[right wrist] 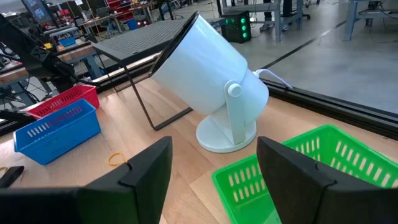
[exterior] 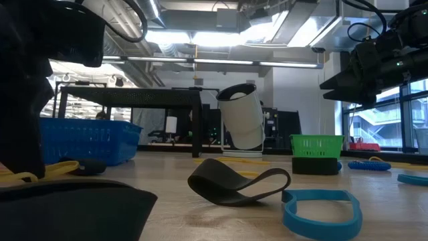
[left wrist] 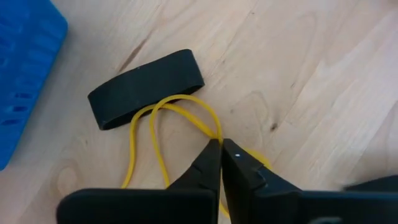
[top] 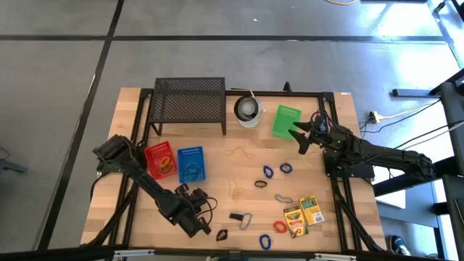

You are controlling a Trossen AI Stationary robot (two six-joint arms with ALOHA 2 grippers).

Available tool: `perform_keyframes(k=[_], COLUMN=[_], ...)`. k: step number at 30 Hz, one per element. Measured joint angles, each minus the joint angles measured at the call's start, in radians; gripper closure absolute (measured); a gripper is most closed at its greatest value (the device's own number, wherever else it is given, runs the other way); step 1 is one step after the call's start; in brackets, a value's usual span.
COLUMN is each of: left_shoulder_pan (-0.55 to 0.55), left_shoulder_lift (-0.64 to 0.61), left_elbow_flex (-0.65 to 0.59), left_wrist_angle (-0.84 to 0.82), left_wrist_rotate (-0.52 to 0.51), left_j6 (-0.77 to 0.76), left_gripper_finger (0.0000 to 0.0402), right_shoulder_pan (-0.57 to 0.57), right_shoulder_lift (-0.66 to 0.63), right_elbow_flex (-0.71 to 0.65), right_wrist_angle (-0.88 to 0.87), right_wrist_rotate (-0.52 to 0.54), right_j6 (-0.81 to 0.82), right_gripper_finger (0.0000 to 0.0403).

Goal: Pick & Place Office Desk Supplies
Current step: Put the yellow rubber band into the blue bin

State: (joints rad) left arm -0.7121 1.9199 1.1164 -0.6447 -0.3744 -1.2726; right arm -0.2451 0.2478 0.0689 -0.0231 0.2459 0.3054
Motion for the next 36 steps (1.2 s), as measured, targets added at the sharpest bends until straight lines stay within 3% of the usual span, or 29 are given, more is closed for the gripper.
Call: perform_keyframes(k=[6, 10, 16, 20, 23, 29, 36], left_shoulder_pan=[-0.008, 0.007, 0.076, 0.141, 0.190, 0.270, 0.316], left_shoulder_lift=[-0.101, -0.161, -0.214, -0.219, -0.217, -0.216, -0.216], left_elbow_flex=[0.007, 0.010, 0.014, 0.014, 0.014, 0.014, 0.014], left_wrist_angle=[0.017, 0.109, 0.445, 0.726, 0.901, 1.095, 1.122], left_wrist_rotate=[-0.161, -0.266, -0.468, -0.511, -0.514, -0.515, -0.515], left_j6=[0.150, 0.353, 0.852, 1.185, 1.348, 1.433, 1.367], left_gripper_finger=[0.0399, 0.0399, 0.0399, 0.0399, 0.0399, 0.0398, 0.0398], right_shoulder_pan=[0.000, 0.000, 0.000, 0.000, 0.000, 0.000, 0.000], right_shoulder_lift=[0.000, 0.000, 0.000, 0.000, 0.000, 0.000, 0.000], right_elbow_flex=[0.000, 0.000, 0.000, 0.000, 0.000, 0.000, 0.000], right_wrist_angle=[0.000, 0.000, 0.000, 0.000, 0.000, 0.000, 0.000], right_wrist_rotate=[0.000, 0.000, 0.000, 0.000, 0.000, 0.000, 0.000], right_j6=[0.000, 0.000, 0.000, 0.000, 0.000, 0.000, 0.000], right_gripper_finger=[0.0166, 0.0166, 0.0166, 0.0166, 0.0166, 0.0165, 0.0165])
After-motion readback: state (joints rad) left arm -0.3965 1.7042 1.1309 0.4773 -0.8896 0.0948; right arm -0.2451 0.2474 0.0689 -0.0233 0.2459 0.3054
